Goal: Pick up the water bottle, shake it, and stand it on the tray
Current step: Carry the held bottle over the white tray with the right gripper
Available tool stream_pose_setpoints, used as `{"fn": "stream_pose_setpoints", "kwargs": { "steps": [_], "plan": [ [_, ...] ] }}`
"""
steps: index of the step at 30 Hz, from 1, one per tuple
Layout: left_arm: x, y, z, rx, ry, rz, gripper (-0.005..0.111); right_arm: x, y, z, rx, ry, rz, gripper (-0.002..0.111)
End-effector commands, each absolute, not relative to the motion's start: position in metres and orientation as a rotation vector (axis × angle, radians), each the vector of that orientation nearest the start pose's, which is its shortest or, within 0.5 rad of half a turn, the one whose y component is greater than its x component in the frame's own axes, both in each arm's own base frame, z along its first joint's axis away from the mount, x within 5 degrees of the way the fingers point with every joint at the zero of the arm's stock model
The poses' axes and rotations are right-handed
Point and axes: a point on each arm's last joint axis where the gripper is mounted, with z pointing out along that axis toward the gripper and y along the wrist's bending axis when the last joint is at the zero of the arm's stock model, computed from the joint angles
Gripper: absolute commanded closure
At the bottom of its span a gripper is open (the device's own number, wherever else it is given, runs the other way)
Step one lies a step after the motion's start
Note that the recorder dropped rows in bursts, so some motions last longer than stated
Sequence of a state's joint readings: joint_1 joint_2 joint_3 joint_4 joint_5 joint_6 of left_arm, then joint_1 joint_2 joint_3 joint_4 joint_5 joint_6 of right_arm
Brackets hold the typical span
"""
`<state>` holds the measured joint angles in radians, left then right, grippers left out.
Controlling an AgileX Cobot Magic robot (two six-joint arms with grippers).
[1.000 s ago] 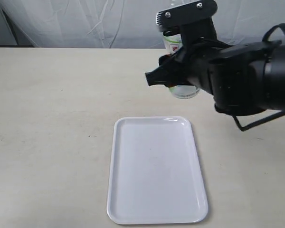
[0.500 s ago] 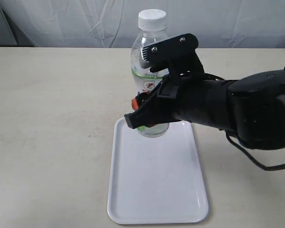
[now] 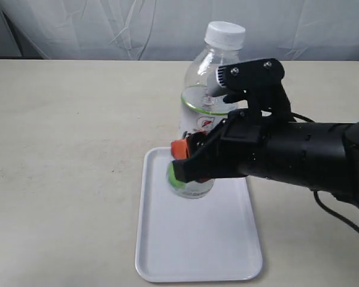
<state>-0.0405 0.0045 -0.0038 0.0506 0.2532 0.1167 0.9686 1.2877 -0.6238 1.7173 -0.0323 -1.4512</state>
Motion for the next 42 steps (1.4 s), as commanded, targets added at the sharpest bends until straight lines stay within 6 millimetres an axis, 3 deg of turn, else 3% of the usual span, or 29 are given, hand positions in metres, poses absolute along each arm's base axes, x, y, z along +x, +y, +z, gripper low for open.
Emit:
{"fn": "stream_pose_setpoints", "kwargs": {
  "steps": [1,3,5,6,8,10,13,15,17,18,19,22,23,25,27,28,29,30,31,32,34,35,36,37,40,41,42],
  "plan": [
    [0.055,-0.001,0.191,0.166,1.716,0.096,0.106,0.128,0.221,0.253,-0.96,1.986,0.93,0.109],
    [0.055,-0.001,0.191,0.164,1.716,0.094,0.106,0.129,0.223,0.265,-1.038,1.92,1.107,0.109],
    [0.055,-0.001,0.191,0.164,1.716,0.094,0.106,0.151,0.216,0.278,-0.879,1.969,1.288,0.109],
    [0.055,-0.001,0.191,0.164,1.716,0.094,0.106,0.172,0.206,0.282,-0.733,2.012,1.285,0.109],
    [0.055,-0.001,0.191,0.164,1.716,0.094,0.106,0.198,0.185,0.281,-0.606,2.01,1.175,0.109],
    [0.055,-0.001,0.191,0.166,1.716,0.095,0.106,0.205,0.176,0.274,-0.621,2.008,1.04,0.109],
    [0.055,-0.001,0.191,0.166,1.716,0.095,0.106,0.202,0.167,0.246,-0.632,2.097,0.811,0.109],
    [0.055,-0.001,0.191,0.166,1.716,0.095,0.106,0.187,0.171,0.231,-0.718,2.133,0.824,0.109],
    [0.055,-0.001,0.191,0.166,1.716,0.095,0.106,0.162,0.184,0.229,-1.076,2.003,0.953,0.109],
    [0.055,-0.001,0.191,0.166,1.716,0.095,0.106,0.157,0.186,0.23,-1.175,1.949,0.948,0.109],
    [0.055,-0.001,0.191,0.166,1.716,0.095,0.106,0.164,0.183,0.229,-1.097,1.984,0.834,0.109],
    [0.055,-0.001,0.191,0.166,1.716,0.095,0.106,0.202,0.146,0.229,-0.32,2.168,0.373,0.109],
    [0.055,-0.001,0.191,0.166,1.716,0.095,0.106,0.204,0.143,0.23,-0.215,2.179,0.357,0.109],
    [0.055,-0.001,0.191,0.166,1.716,0.095,0.106,0.192,0.161,0.231,-0.528,2.151,0.525,0.109],
    [0.055,-0.001,0.191,0.166,1.716,0.095,0.106,0.171,0.181,0.234,-1.078,2.003,0.659,0.109],
    [0.055,-0.001,0.191,0.166,1.716,0.095,0.106,0.173,0.18,0.235,-1.067,2.008,0.633,0.109],
    [0.055,-0.001,0.191,0.166,1.716,0.095,0.106,0.183,0.173,0.236,-0.871,2.058,0.552,0.109],
    [0.055,-0.001,0.191,0.166,1.716,0.095,0.106,0.199,0.158,0.237,-0.56,2.081,0.404,0.109],
    [0.055,-0.001,0.191,0.166,1.716,0.095,0.106,0.204,0.15,0.238,-0.317,2.112,0.402,0.109],
    [0.055,-0.001,0.191,0.166,1.716,0.095,0.106,0.204,0.151,0.239,-0.266,2.127,0.441,0.109],
    [0.055,-0.001,0.191,0.166,1.716,0.095,0.106,0.19,0.171,0.243,-0.583,2.129,0.616,0.109],
    [0.055,-0.001,0.191,0.166,1.716,0.095,0.106,0.178,0.182,0.247,-0.899,2.079,0.691,0.109],
    [0.055,-0.001,0.191,0.166,1.716,0.095,0.106,0.173,0.184,0.25,-1.073,2.026,0.678,0.109],
    [0.055,-0.001,0.191,0.166,1.716,0.095,0.106,0.176,0.183,0.251,-1.061,2.025,0.641,0.109],
    [0.055,-0.001,0.191,0.166,1.716,0.095,0.106,0.206,0.156,0.255,-0.369,2.067,0.519,0.109],
    [0.055,-0.001,0.191,0.166,1.716,0.095,0.106,0.206,0.157,0.255,-0.268,2.097,0.583,0.109],
    [0.055,-0.001,0.191,0.166,1.716,0.095,0.106,0.2,0.165,0.254,-0.386,2.128,0.626,0.109]
  ]
}}
